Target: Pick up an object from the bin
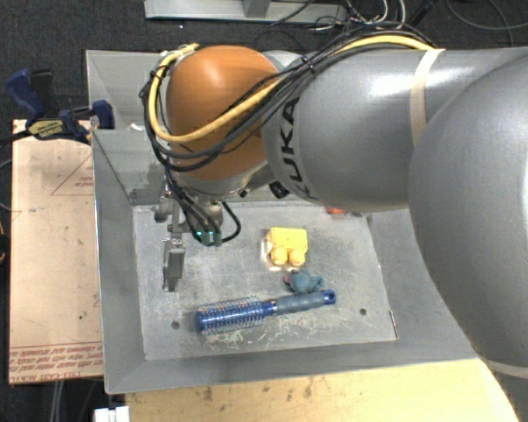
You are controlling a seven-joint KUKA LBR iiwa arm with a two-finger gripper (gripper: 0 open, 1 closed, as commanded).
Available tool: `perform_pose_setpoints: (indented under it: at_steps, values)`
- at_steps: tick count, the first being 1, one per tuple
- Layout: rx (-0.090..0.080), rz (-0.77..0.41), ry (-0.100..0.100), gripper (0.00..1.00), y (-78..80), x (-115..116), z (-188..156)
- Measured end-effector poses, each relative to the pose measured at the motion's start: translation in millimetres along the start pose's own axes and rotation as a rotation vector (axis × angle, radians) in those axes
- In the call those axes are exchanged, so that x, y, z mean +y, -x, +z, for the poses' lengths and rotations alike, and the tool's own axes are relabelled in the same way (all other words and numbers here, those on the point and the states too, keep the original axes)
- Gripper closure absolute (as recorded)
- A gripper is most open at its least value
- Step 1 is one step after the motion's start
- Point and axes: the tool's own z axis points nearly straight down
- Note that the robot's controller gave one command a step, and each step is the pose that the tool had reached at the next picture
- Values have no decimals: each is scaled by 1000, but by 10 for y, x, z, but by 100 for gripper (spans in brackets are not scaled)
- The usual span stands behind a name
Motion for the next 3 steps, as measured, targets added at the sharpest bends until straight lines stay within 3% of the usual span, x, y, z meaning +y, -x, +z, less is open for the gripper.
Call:
perform_pose_setpoints:
  at_steps: [1, 2, 3]
  values:
    - [4, -111, -4, 0, -586, -508, 1068]
    - [-9, -182, -1, 0, -492, -1203, 1249]
    - [-14, -275, 1, 0, -71, -1037, 1054]
